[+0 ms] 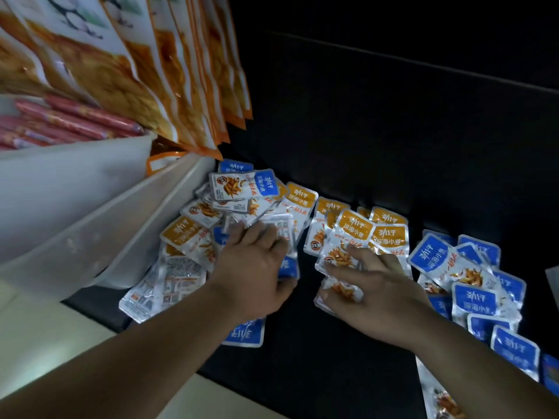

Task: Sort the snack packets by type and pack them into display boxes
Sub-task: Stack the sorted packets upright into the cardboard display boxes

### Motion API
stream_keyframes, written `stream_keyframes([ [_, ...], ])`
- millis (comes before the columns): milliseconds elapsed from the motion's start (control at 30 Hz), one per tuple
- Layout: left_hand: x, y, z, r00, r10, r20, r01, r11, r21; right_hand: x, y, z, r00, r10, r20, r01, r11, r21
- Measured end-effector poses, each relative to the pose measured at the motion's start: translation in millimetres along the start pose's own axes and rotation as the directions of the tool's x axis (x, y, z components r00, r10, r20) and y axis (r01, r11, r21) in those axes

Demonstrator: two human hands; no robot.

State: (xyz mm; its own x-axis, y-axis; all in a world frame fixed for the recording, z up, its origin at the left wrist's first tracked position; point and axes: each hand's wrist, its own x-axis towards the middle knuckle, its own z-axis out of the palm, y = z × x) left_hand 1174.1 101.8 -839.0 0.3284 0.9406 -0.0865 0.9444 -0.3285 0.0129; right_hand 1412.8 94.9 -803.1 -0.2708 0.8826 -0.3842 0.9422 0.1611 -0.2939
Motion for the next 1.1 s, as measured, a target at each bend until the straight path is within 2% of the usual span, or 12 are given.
stream_keyframes([
  [67,-13.6,-2.6,6.5,0.999,-0.007,-0.040,0.008,1.000,0.029,1.2,-1.0,-0.7,1.000,0.007,0.004,-0.006,1.000,-0.005],
  [200,-20.4,6.3,-2.7,0.998,-0.052,-0.024,0.054,0.993,0.107,1.9,-4.8,0.0,1.000,0.009,0.013,-0.009,1.000,-0.026],
  [300,1.2,13.4,-18.6,0.998,-0.020,-0.066,0.025,0.996,0.084,2.8,-3.3,-0.3,1.000,0.009,0.009,-0.009,0.999,-0.046],
  [467,37.1,11.3,-19.0,0.985,-0.140,0.100,0.135,0.989,0.058,2.3,-3.5,0.4,1.000,0.019,-0.004,-0.019,0.999,-0.049],
  [567,37.8,7.7,-17.3,0.985,-0.165,0.054,0.162,0.985,0.056,1.1,-3.1,0.5,1.000,0.013,-0.004,-0.013,0.998,-0.063],
  [733,47.3,20.3,-30.2,0.967,-0.234,0.102,0.225,0.969,0.099,0.5,-2.0,2.0,1.000,0.005,-0.012,-0.006,0.996,-0.085],
  [800,40.1,15.0,-28.0,0.970,-0.228,0.083,0.225,0.973,0.046,0.1,-2.7,1.1,1.000,0.006,-0.008,-0.007,0.997,-0.077],
  [933,-2.5,11.1,-12.8,0.987,-0.132,-0.091,0.127,0.990,-0.059,1.3,-3.8,-0.1,1.000,-0.008,-0.013,0.006,0.996,-0.090],
  [1100,-23.3,16.0,4.2,0.978,-0.203,-0.041,0.194,0.968,-0.157,2.4,-2.1,-0.7,0.999,0.003,-0.050,-0.006,0.999,-0.054],
])
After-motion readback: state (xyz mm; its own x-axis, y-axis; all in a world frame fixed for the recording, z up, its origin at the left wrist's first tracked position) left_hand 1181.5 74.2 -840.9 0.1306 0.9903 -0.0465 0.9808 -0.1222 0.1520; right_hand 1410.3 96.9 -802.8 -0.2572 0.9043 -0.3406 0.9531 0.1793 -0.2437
